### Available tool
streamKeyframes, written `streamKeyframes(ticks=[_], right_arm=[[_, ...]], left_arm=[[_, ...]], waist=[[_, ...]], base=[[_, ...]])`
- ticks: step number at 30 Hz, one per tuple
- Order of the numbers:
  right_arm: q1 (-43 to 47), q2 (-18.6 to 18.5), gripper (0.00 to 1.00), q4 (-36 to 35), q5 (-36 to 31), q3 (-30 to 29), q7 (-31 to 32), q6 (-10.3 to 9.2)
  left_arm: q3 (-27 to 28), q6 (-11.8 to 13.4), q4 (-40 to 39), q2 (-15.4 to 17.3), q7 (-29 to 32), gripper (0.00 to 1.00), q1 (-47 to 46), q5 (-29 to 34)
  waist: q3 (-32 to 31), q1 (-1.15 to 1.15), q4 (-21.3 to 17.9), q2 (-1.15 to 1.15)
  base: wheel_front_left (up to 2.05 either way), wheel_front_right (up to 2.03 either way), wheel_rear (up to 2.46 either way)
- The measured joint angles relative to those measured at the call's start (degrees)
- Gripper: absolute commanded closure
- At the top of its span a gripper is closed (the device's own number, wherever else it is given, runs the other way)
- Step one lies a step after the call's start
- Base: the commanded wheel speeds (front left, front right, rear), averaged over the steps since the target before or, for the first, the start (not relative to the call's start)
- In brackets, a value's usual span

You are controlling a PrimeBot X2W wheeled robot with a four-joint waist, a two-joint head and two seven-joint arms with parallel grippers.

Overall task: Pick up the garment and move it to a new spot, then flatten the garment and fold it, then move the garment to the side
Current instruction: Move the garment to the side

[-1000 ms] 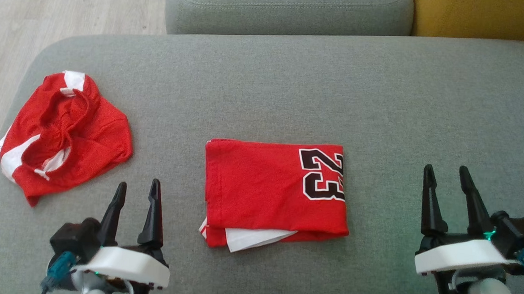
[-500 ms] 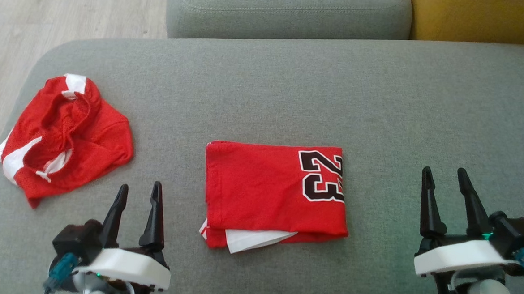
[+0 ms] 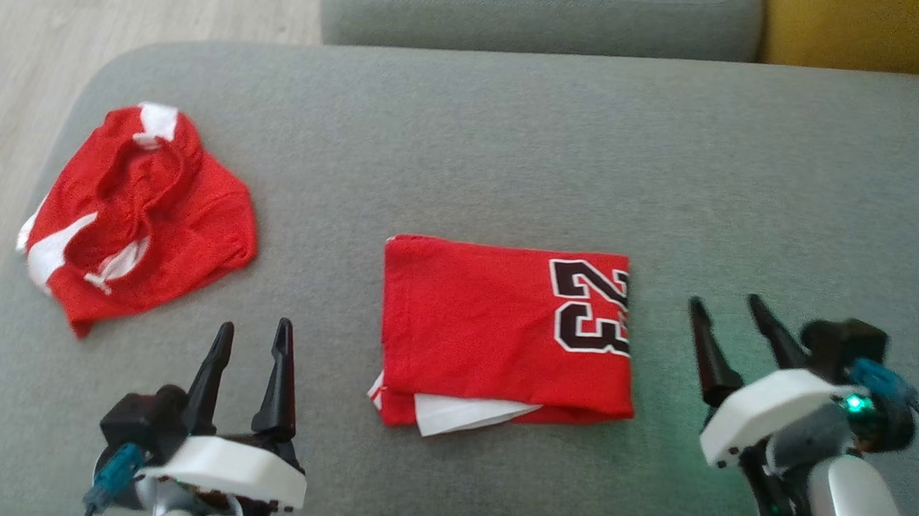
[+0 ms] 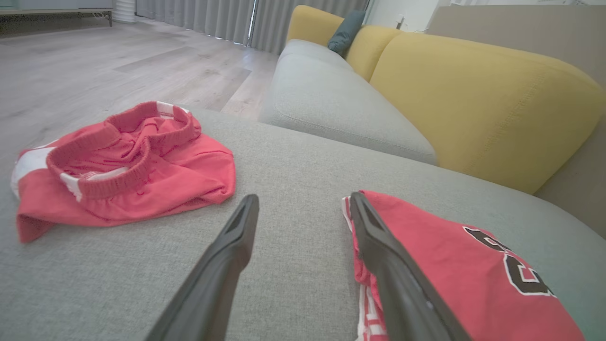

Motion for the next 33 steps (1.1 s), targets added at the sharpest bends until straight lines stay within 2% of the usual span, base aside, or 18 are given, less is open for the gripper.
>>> streamKeyframes(ticks=[8, 16, 21, 22, 23, 24, 25, 26, 27, 33], right_arm=[[-1.9, -1.3, 0.00, 3.7, 6.2, 2.4, 10.0, 0.00], [-3.9, -1.8, 0.00, 7.5, 10.4, 2.2, 14.5, 0.00], [-4.9, -2.1, 0.00, 8.6, 11.4, 2.7, 17.1, 0.00], [-5.2, -2.4, 0.13, 8.7, 11.5, 2.9, 17.8, 0.00], [-5.6, -2.7, 0.41, 8.9, 11.7, 3.1, 18.2, 0.00], [-5.9, -2.9, 0.58, 9.0, 12.0, 3.3, 18.6, 0.00], [-6.2, -3.1, 0.70, 9.0, 12.1, 3.5, 18.8, 0.00], [-6.4, -3.3, 0.88, 9.1, 12.1, 3.6, 18.9, 0.00], [-6.6, -3.3, 1.00, 9.2, 12.1, 3.7, 18.7, 0.00], [-9.3, -3.5, 1.00, 9.4, 10.6, 2.9, 13.8, 0.00]], left_arm=[[0.1, -0.5, 0.0, -0.8, 0.0, 0.00, -0.6, 0.0], [0.6, -0.5, 0.0, -1.1, 0.0, 0.00, -1.6, 0.0], [0.7, -0.5, 0.0, -1.2, 0.0, 0.00, -1.6, 0.0], [0.7, -0.5, 0.0, -1.2, 0.0, 0.00, -1.6, 0.0], [0.7, -0.5, 0.0, -1.2, 0.0, 0.00, -1.7, 0.0], [0.8, -0.5, -0.1, -1.2, 0.0, 0.00, -1.7, 0.0], [0.8, -0.5, -0.1, -1.2, 0.0, 0.00, -1.8, 0.0], [0.9, -0.5, -0.2, -1.3, 0.0, 0.00, -1.9, 0.0], [0.9, -0.5, -0.2, -1.3, 0.0, 0.00, -2.0, 0.0], [1.1, -0.5, -0.7, -1.3, 0.0, 0.00, -2.8, 0.1]], waist=[[2.3, 0.00, 3.7, 0.00], [4.8, 0.00, 7.1, 0.00], [5.8, 0.00, 7.9, 0.00], [5.9, 0.00, 8.0, 0.00], [6.1, 0.00, 8.0, 0.00], [6.2, 0.00, 7.9, 0.00], [6.3, 0.00, 7.9, 0.00], [6.4, 0.00, 7.7, 0.00], [6.5, 0.00, 7.5, 0.00], [7.3, 0.00, 5.3, 0.00]], base=[[0.00, 0.00, 0.00], [0.00, 0.00, 0.00], [0.00, 0.00, 0.00], [0.00, 0.00, 0.00], [0.00, 0.00, 0.00], [0.00, 0.00, 0.00], [0.00, 0.00, 0.00], [0.00, 0.00, 0.00], [0.00, 0.00, 0.00], [0.00, 0.00, 0.00]])
